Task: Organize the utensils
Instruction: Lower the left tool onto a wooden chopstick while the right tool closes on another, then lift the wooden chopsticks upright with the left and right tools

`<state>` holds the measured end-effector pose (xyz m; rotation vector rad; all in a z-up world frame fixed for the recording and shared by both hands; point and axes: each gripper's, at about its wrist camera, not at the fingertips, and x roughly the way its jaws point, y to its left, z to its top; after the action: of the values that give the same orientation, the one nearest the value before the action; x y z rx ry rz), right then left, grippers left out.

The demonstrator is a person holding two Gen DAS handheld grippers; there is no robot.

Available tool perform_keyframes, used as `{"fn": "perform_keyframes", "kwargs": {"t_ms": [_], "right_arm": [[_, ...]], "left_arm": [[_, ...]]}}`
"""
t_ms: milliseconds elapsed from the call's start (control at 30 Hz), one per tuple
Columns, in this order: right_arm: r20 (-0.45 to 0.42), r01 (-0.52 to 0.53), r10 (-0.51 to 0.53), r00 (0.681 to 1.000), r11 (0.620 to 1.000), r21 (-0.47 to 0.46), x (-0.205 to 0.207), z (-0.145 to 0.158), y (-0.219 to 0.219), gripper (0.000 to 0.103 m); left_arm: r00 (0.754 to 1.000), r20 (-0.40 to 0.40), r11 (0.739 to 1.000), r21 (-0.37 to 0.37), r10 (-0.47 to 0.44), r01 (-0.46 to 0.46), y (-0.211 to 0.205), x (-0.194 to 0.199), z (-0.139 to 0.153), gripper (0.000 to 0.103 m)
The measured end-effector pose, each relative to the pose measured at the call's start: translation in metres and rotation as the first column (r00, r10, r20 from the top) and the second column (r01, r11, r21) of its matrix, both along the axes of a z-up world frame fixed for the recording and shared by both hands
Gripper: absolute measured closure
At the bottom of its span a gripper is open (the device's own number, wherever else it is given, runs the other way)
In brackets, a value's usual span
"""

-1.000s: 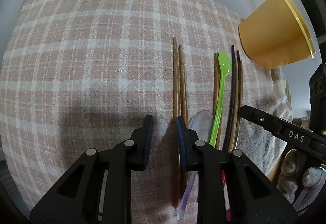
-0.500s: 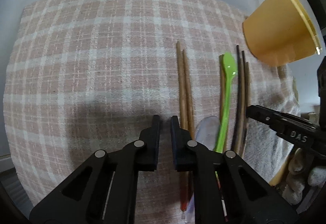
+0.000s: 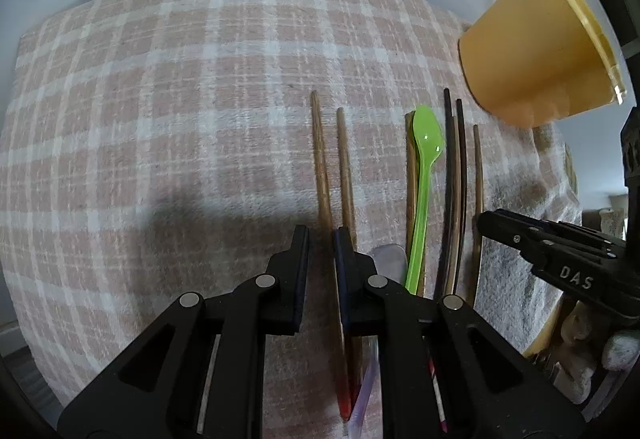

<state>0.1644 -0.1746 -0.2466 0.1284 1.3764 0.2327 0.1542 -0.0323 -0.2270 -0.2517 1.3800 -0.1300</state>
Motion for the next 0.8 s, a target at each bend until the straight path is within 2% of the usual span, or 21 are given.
{"fn": "perform_keyframes", "kwargs": {"t_ms": [133, 333, 367, 400, 567, 800], "right_arm": [[-0.020, 0.008, -0.008, 1.000, 1.000, 0.024, 0.005, -0.003, -0.004, 0.087], [-0.001, 0.013, -0.013, 1.000, 1.000, 0.000, 0.014, -0.006, 0.001, 0.087], [-0.001, 0.011, -0.011, 1.000, 1.000, 0.001, 0.015, -0.006, 0.003, 0.091], [-0.004, 0.003, -0.003, 1.000, 1.000, 0.010, 0.017, -0.006, 0.005, 0.097], [0.000, 0.006, -0.006, 1.000, 0.997, 0.080, 0.012, -0.001, 0.008, 0.098], [0.046, -0.014, 0.007, 0.999, 0.988, 0.155, -0.005, 0.024, 0.006, 0.098]], "left_arm": [[1.000, -0.014, 1.000, 0.013, -0.008, 0.008, -0.011, 0.017, -0.003, 0.093], [1.000, -0.018, 1.000, -0.028, -0.001, 0.001, -0.007, 0.028, -0.003, 0.097], [1.000, -0.015, 0.999, -0.040, 0.004, -0.005, -0.007, 0.031, -0.002, 0.098], [1.000, -0.015, 0.999, -0.049, 0.009, -0.010, -0.004, 0.030, -0.001, 0.098], [0.999, 0.011, 0.995, -0.091, 0.043, -0.041, 0.017, 0.020, 0.009, 0.099], [0.993, 0.088, 0.990, -0.124, 0.072, -0.061, 0.047, -0.009, 0.044, 0.099]]}}
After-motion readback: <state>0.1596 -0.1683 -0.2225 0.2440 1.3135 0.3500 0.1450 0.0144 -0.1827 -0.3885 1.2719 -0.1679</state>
